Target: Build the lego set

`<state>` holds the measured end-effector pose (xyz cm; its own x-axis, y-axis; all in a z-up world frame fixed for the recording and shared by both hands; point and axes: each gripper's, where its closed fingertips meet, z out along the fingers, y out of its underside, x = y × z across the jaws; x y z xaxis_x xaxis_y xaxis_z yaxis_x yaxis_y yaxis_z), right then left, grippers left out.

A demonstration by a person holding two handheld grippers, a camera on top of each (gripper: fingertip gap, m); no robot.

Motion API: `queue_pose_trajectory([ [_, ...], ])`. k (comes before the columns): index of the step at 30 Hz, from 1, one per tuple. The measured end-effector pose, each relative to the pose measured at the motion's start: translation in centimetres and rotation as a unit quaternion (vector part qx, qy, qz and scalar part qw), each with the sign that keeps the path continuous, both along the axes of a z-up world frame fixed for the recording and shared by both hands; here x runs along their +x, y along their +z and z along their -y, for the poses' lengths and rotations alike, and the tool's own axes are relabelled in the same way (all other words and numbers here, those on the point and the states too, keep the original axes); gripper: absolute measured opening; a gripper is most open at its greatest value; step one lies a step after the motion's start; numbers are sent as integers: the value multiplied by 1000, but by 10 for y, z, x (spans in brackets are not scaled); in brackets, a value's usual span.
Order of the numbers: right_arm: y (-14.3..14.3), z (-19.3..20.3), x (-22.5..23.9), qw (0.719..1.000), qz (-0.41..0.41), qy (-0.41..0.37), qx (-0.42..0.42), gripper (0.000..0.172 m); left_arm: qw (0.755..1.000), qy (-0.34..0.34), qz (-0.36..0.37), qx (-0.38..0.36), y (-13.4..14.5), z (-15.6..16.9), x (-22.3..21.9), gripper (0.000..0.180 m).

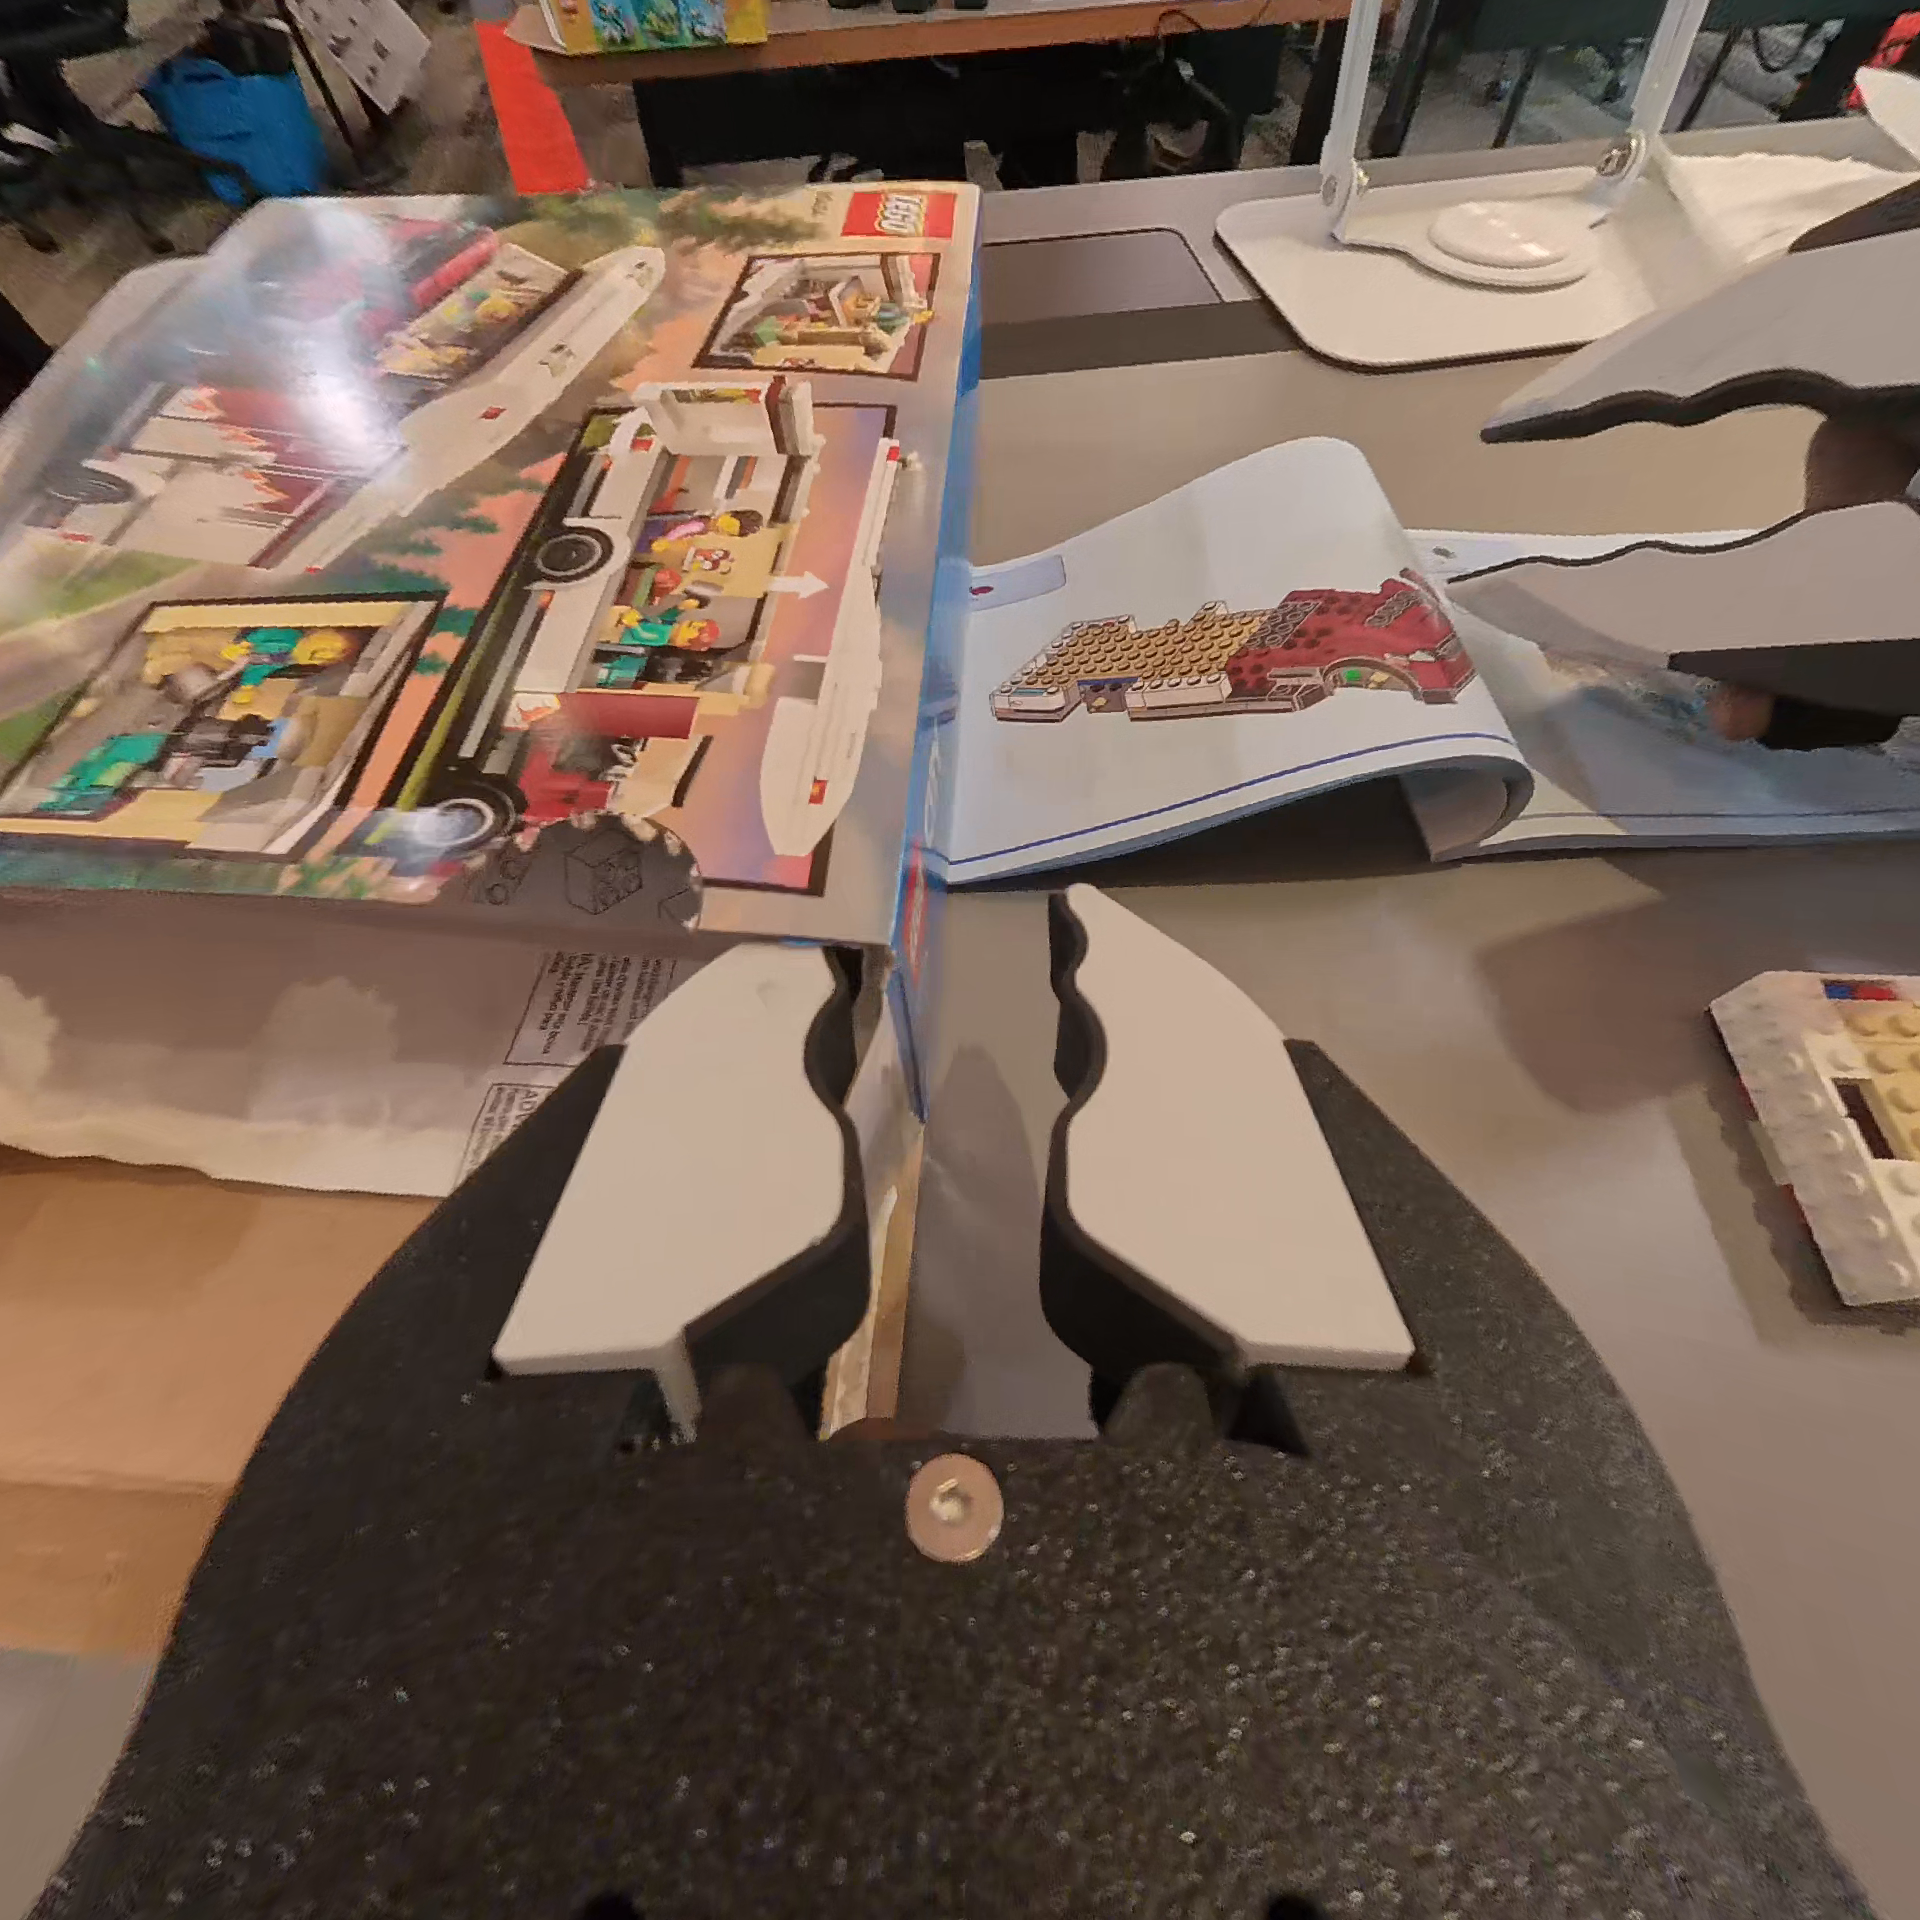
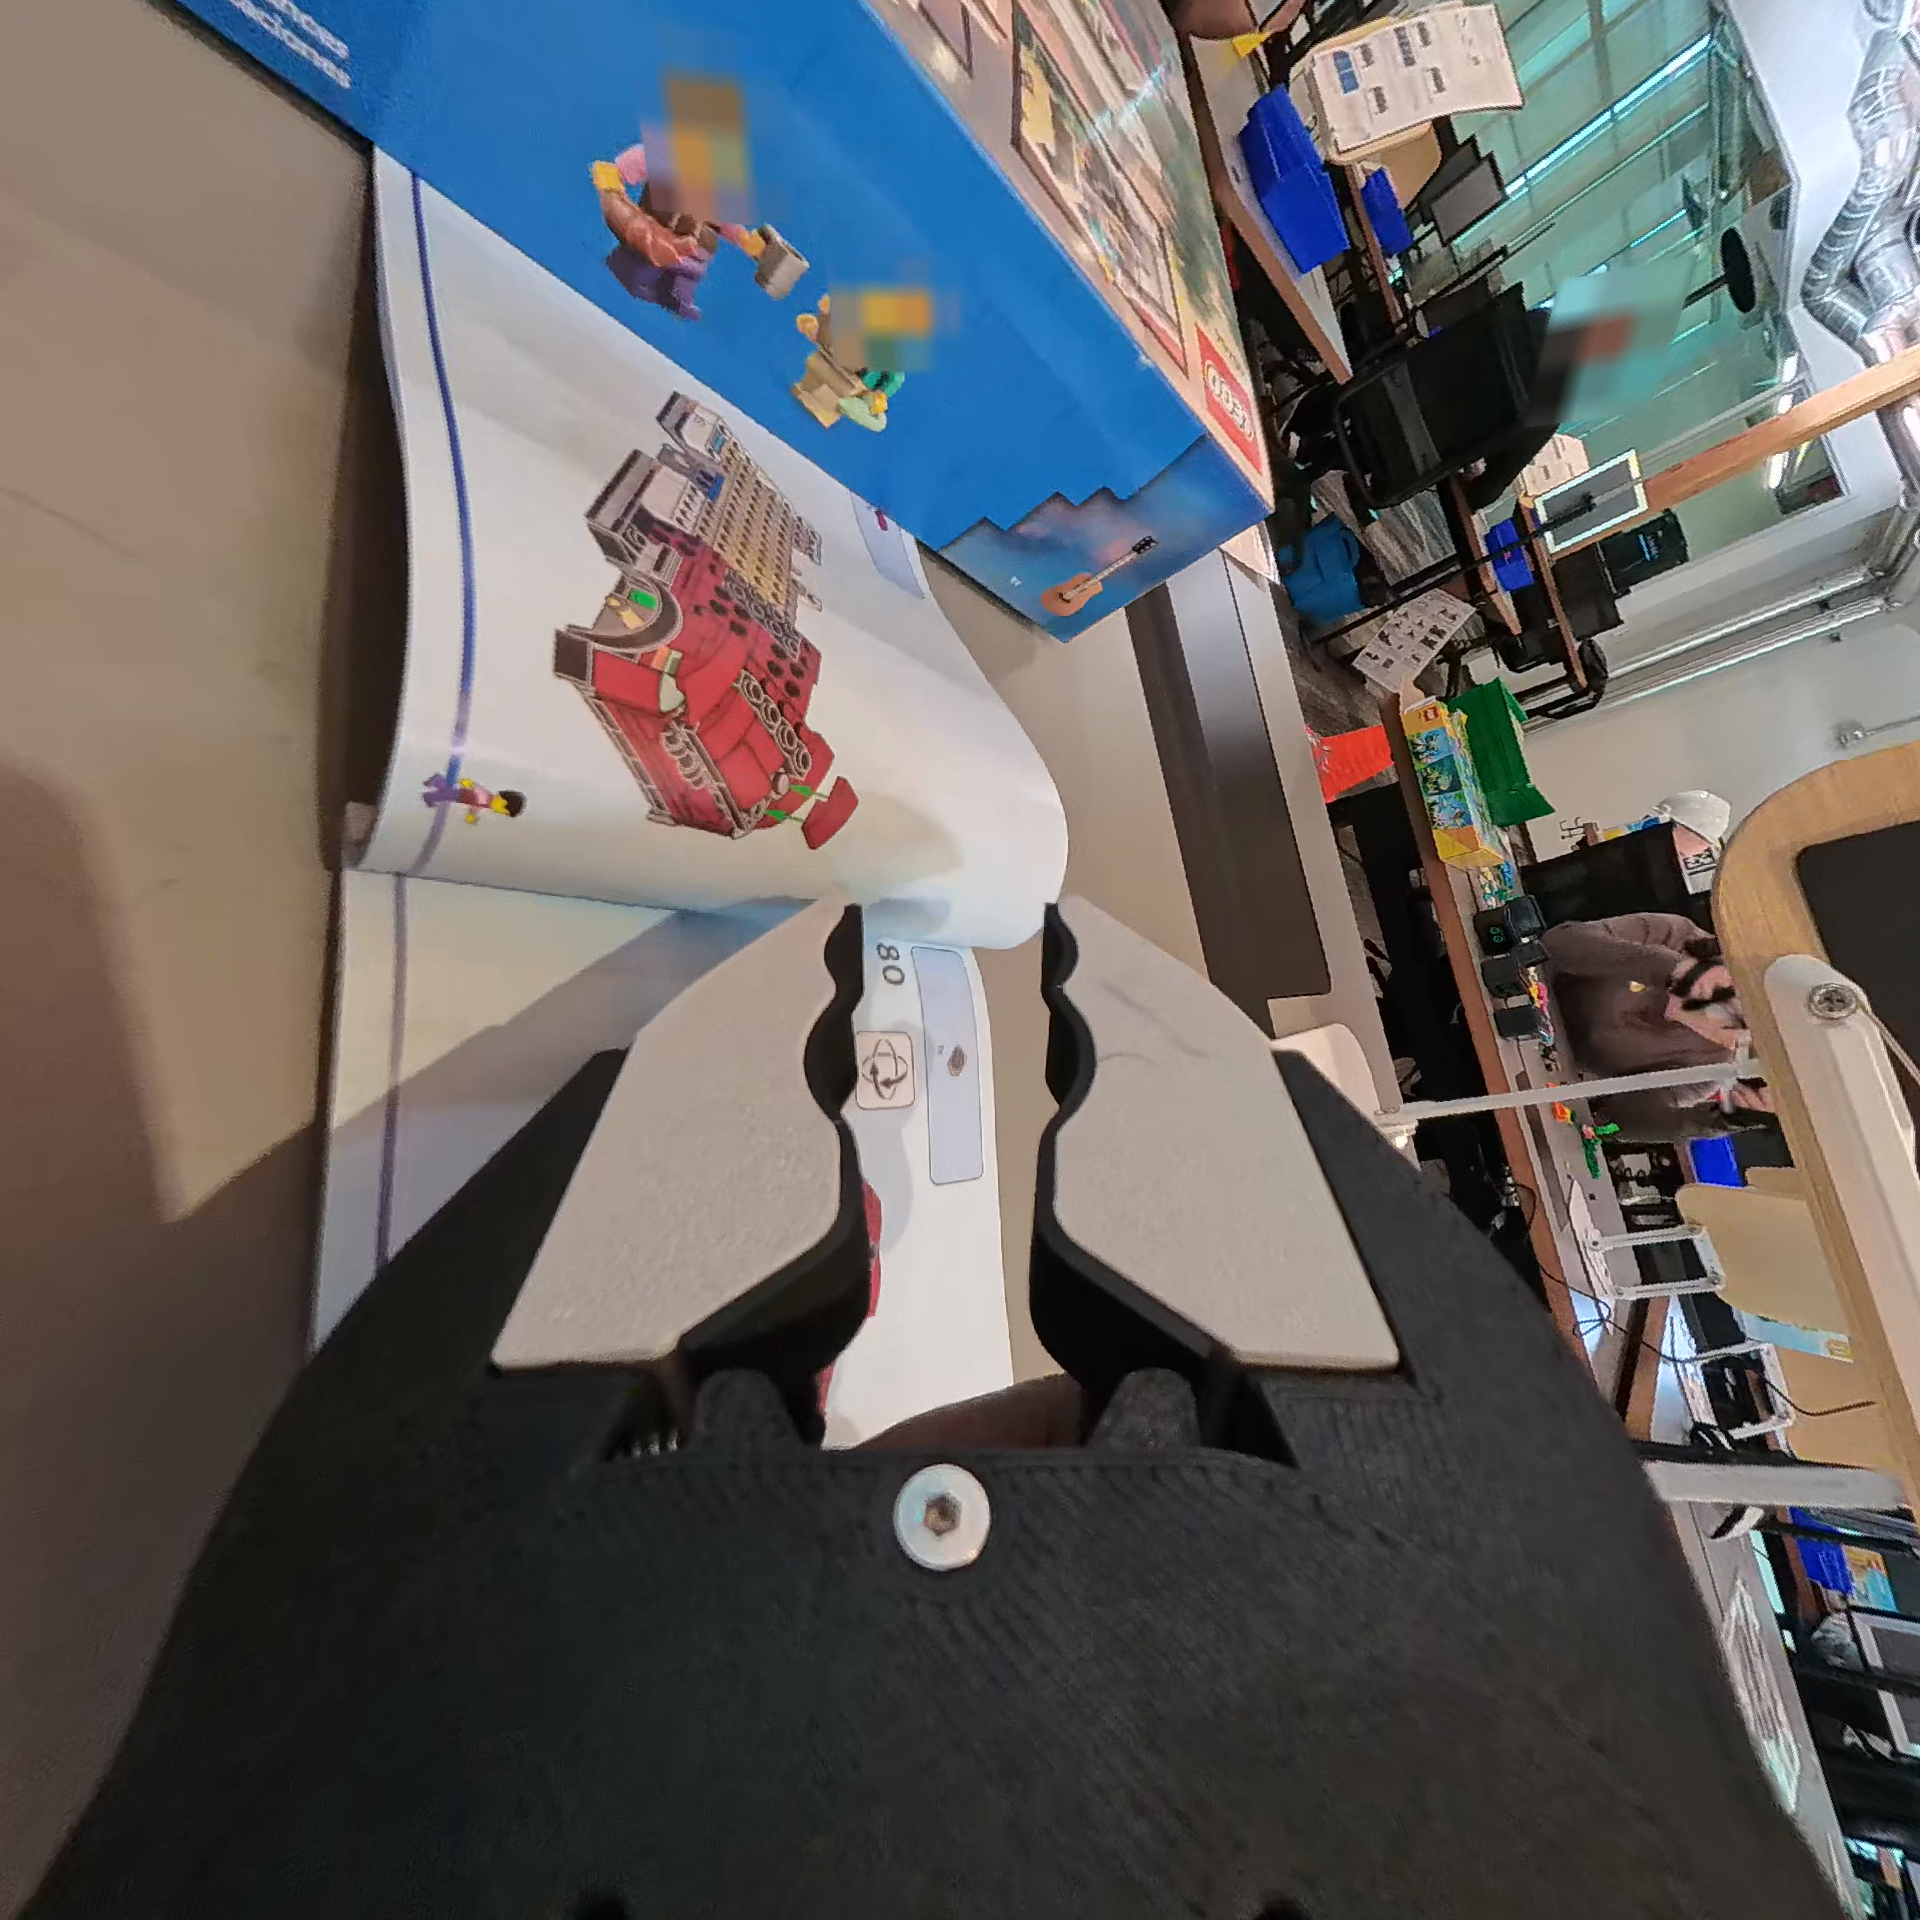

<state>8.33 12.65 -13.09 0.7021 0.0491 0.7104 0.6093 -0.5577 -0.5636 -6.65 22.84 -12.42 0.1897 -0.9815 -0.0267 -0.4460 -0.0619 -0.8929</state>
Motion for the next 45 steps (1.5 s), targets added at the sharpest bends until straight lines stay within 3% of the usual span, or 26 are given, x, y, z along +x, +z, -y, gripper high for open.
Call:
queue_pose_trajectory([
  [7, 15, 42, 7, 999, -14, -44, 21, 33, 993, 56, 54, 85, 26, -2, -27, 41],
  [12, 16, 109, -7, 997, -28, -77, 8, 33, 993, -22, 51, 104, 22, 39, -24, 58],
  [15, 14, 154, -24, 995, -40, -87, 0, 33, 992, -30, 49, 113, 23, 55, -20, 58],
  [23, -8, 252, -51, 984, -98, -147, 12, 33, 993, -60, 47, 91, 24, 91, -6, 55],
  [27, -18, 275, -56, 977, -132, -169, 16, 33, 994, -54, 49, 79, 17, 96, -4, 47],
  [36, -26, 319, -86, 972, -175, -154, -31, 33, 996, -71, -38, 45, -10, 99, -6, 41],
  [40, -4, 357, -112, 973, -177, -130, -66, 34, 995, -83, -55, 34, -15, 97, -5, 44],
  [45, 53, 413, -117, 976, -170, -105, -86, 33, 994, -89, -59, 30, -17, 91, -1, 45],
])
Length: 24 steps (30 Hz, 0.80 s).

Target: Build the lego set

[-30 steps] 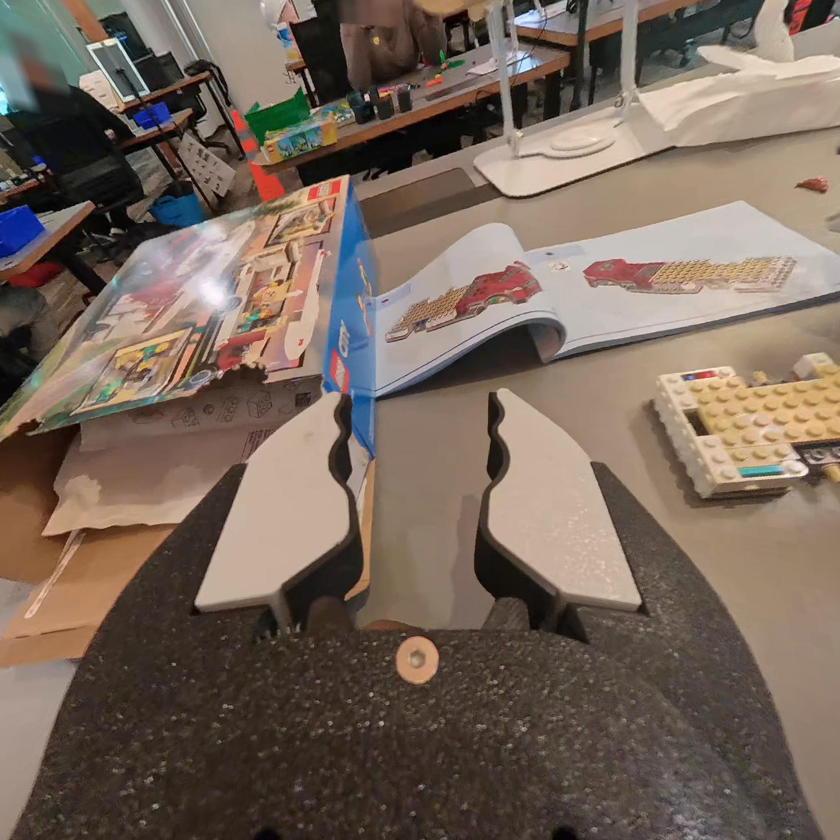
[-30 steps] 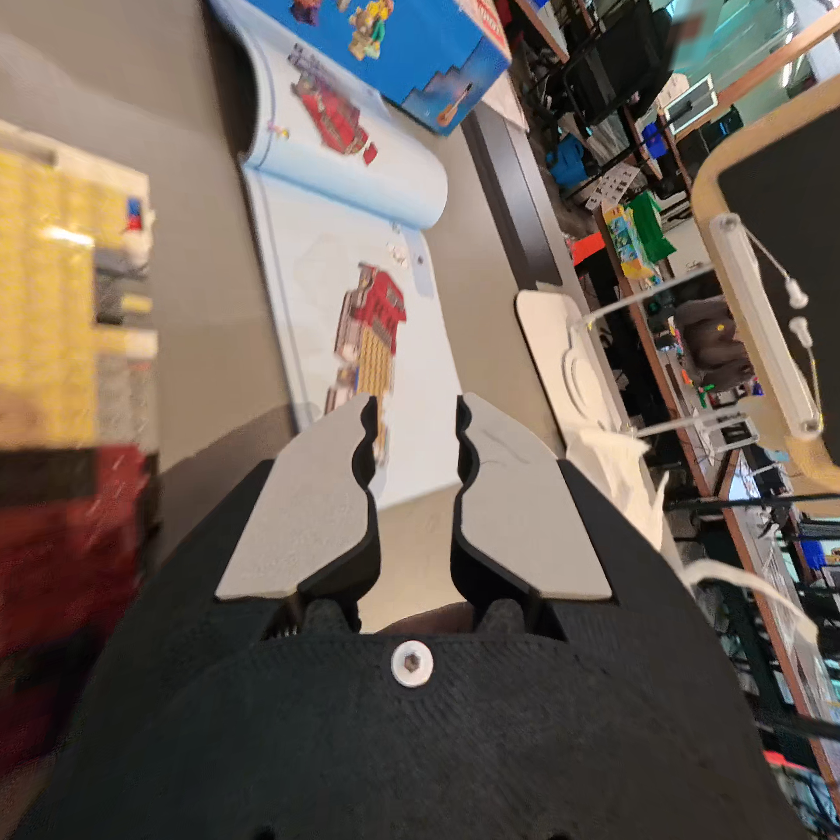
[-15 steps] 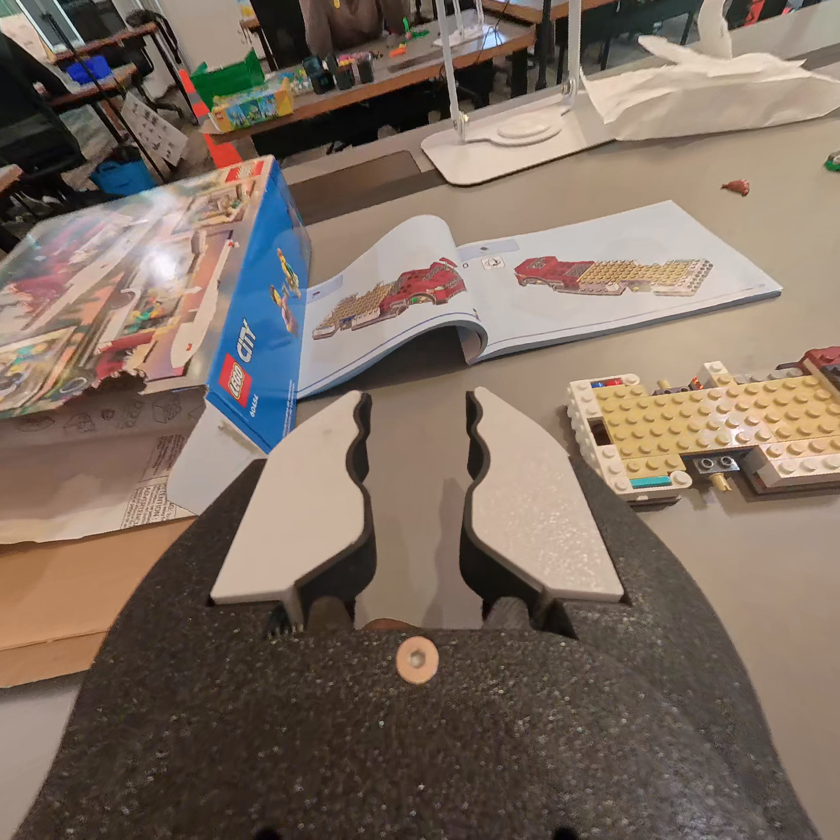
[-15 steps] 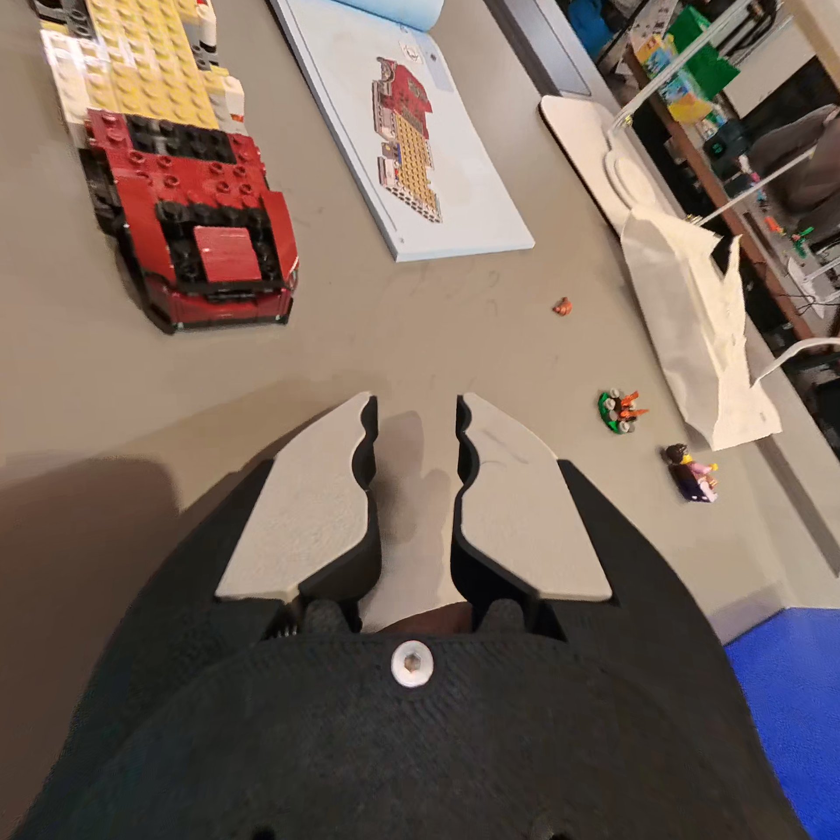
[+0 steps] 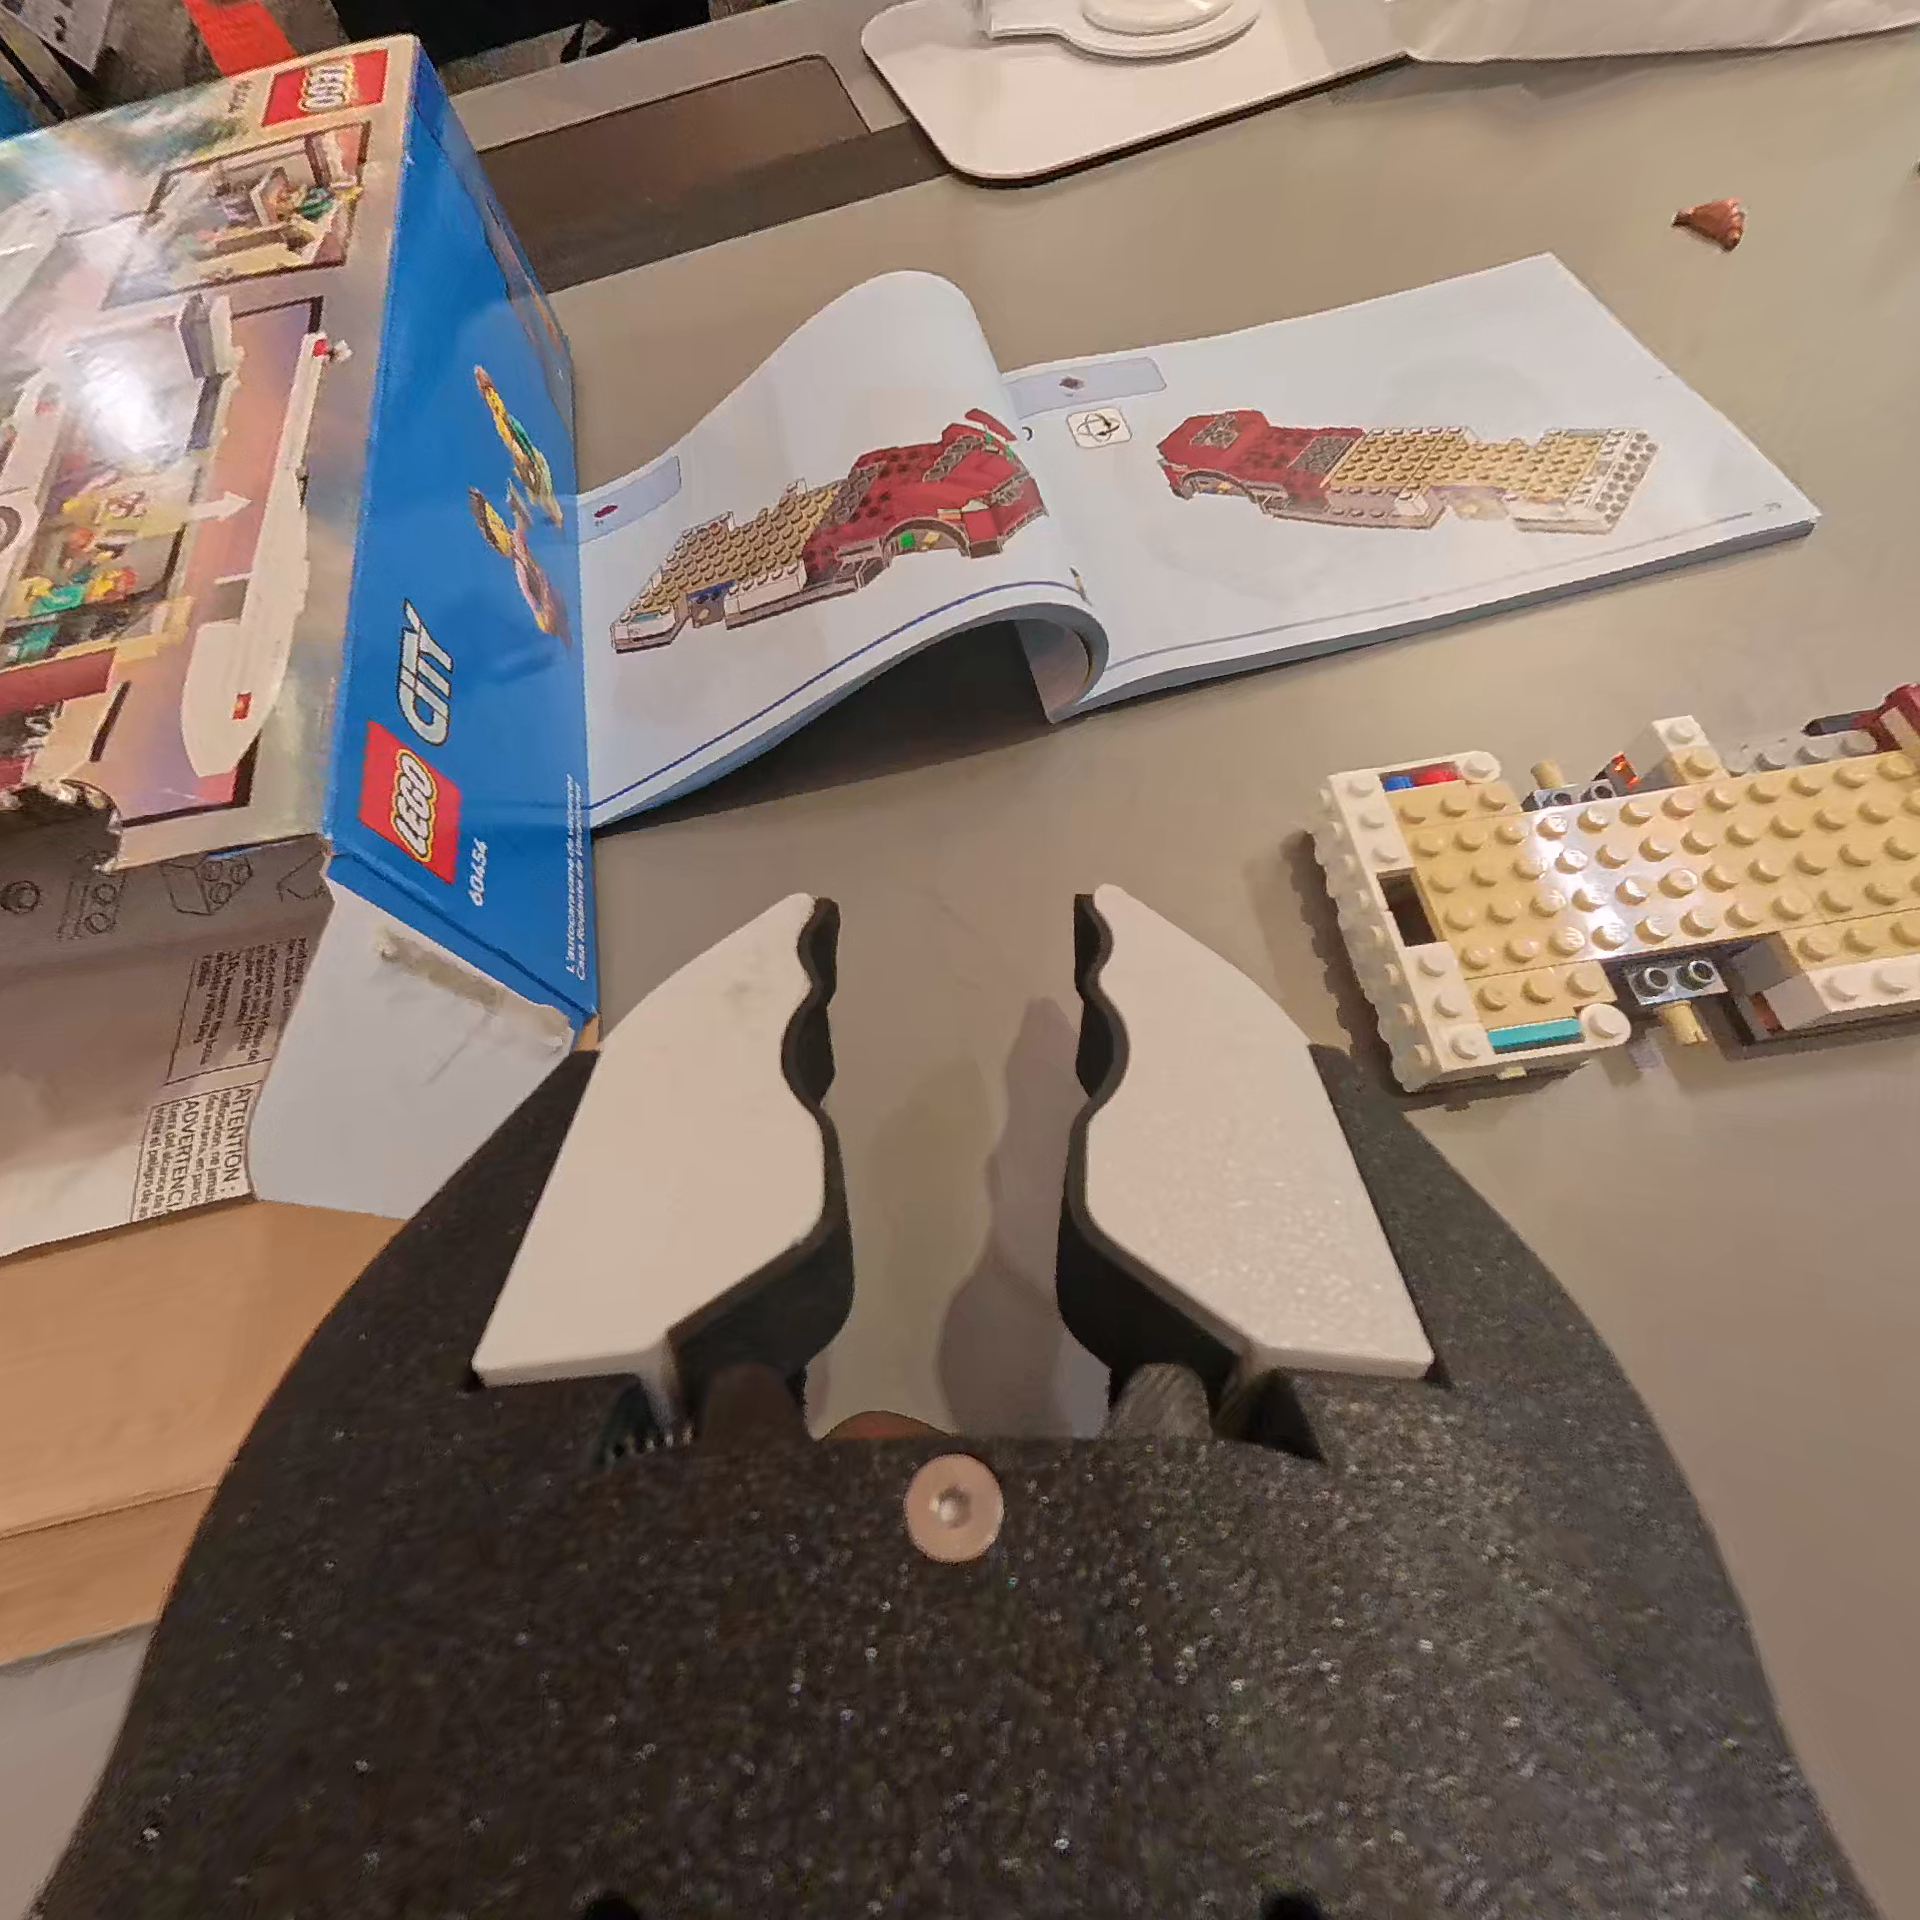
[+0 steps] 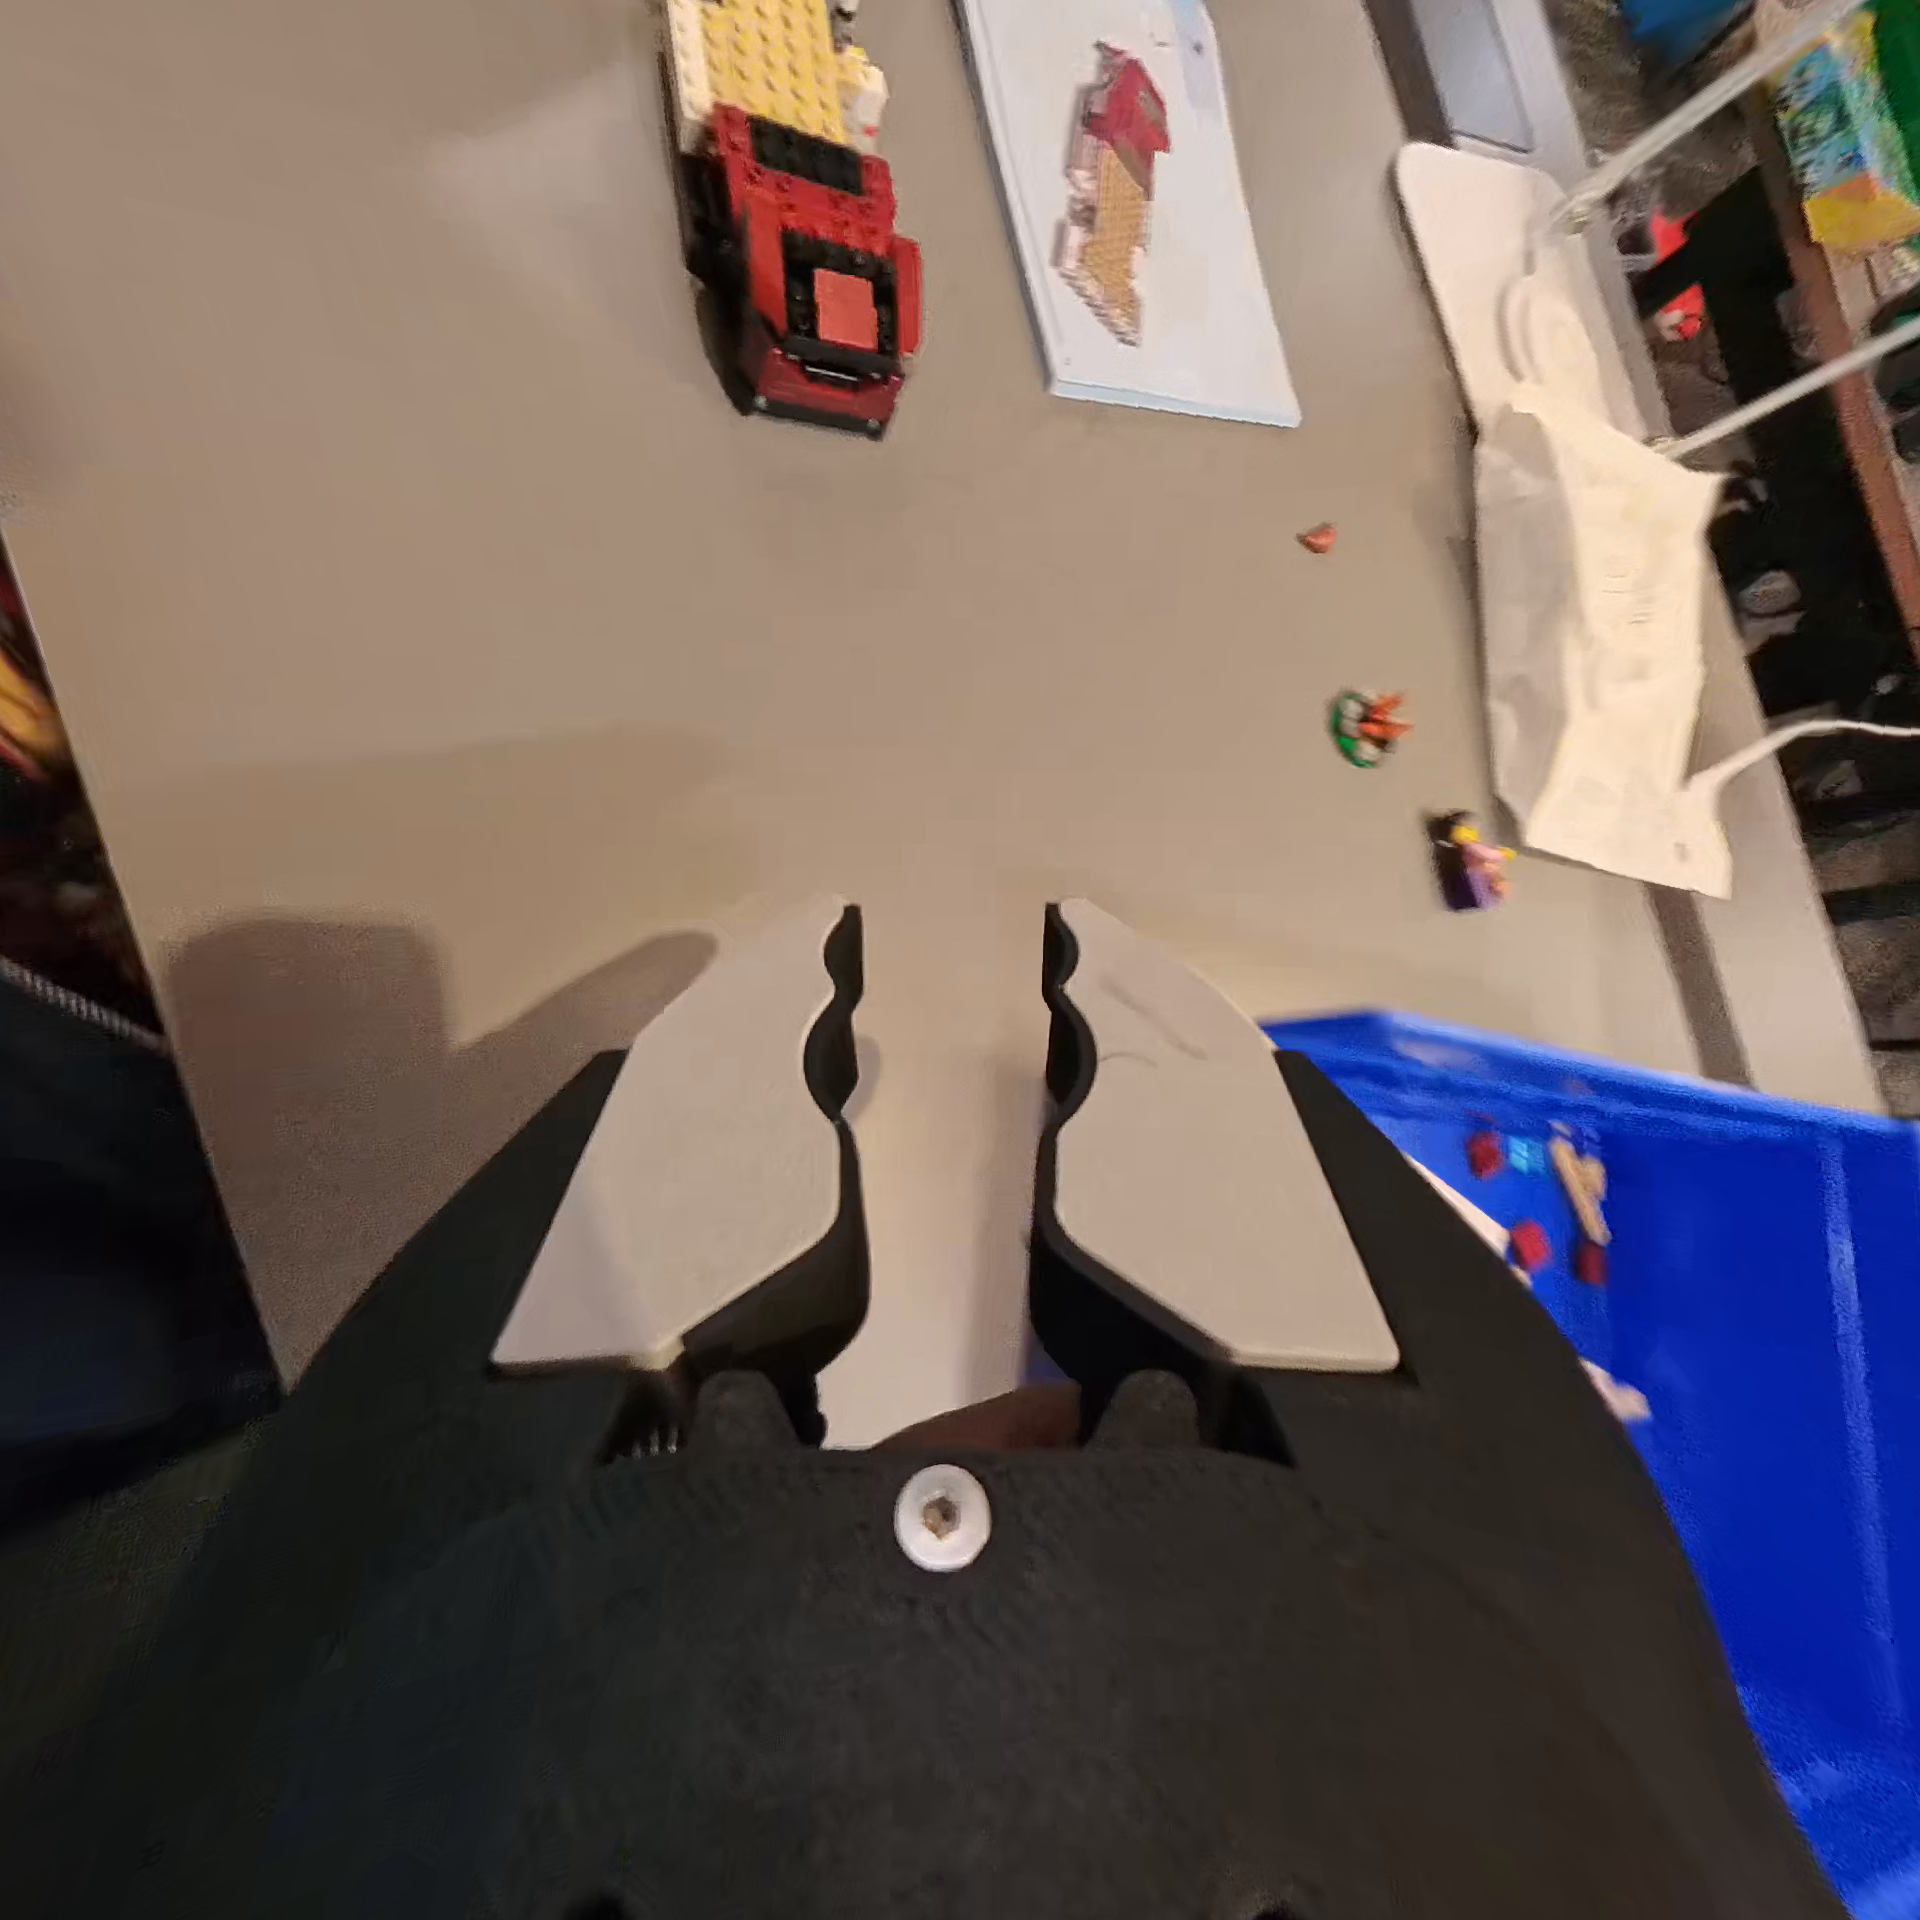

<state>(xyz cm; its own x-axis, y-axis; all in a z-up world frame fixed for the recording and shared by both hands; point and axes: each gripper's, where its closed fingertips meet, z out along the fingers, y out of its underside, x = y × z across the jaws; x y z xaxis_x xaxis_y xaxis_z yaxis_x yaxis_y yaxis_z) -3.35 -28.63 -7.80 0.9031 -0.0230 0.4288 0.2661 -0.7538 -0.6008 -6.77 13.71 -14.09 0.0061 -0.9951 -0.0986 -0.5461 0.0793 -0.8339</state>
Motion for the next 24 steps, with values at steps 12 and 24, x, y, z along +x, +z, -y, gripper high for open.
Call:
queue_pose_trajectory([
  [12, -49, 47, 133, 977, -35, 89, -191, 22, 998, 16, -48, 34, -14, -3, 1, 45],
  [24, -95, 38, 134, 970, -160, 39, -181, 19, 995, 41, -70, 55, -20, -5, -8, 44],
])
